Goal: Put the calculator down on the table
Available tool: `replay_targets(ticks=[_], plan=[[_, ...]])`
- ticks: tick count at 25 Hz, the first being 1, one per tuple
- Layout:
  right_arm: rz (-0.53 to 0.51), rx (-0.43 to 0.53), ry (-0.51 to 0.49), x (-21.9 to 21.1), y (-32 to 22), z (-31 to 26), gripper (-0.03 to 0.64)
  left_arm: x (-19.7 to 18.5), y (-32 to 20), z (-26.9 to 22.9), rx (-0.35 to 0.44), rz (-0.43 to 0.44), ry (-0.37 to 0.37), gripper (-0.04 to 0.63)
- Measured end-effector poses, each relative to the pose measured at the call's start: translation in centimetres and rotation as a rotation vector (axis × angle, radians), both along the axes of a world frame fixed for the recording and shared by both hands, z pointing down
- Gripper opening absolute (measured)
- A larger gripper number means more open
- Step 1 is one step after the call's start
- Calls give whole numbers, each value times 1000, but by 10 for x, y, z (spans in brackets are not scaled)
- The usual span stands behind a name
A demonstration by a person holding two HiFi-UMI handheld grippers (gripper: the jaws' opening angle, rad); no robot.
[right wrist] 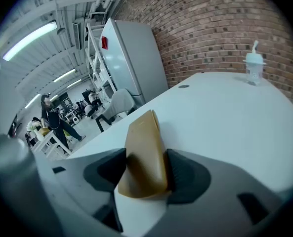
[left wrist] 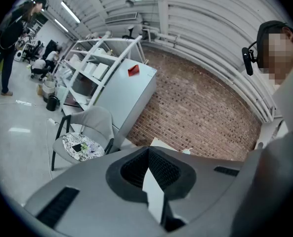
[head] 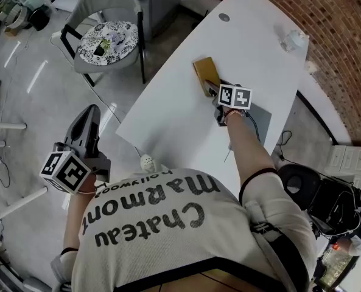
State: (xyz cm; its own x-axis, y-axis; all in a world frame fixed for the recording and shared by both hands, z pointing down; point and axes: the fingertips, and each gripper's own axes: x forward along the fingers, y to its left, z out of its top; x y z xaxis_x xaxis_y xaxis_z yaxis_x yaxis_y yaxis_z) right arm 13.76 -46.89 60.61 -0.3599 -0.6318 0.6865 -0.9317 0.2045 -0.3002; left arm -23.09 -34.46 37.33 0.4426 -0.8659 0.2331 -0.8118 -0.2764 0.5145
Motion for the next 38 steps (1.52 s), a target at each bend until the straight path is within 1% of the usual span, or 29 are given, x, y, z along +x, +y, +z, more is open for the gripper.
replay_targets(ticks=[6,10,20,27,30,38], plan=[[63,14,7,3,-1,4,270,-2,3,8,3,0,6,2],[69,20,10,4,-1,4,272,-2,2,10,1,1,10,2],[83,31,56,4,1,1,278,-5,3,11,1,-7,28,2],[151,3,42,10,5,7,295,-8,5,18,-3,-10,36,2],[157,11,53,11,5,6,285,-7,5,17,-3,-8,37,2],[166,22,49,10,6,6,287,-8,4,18,-6,-5,40,2]])
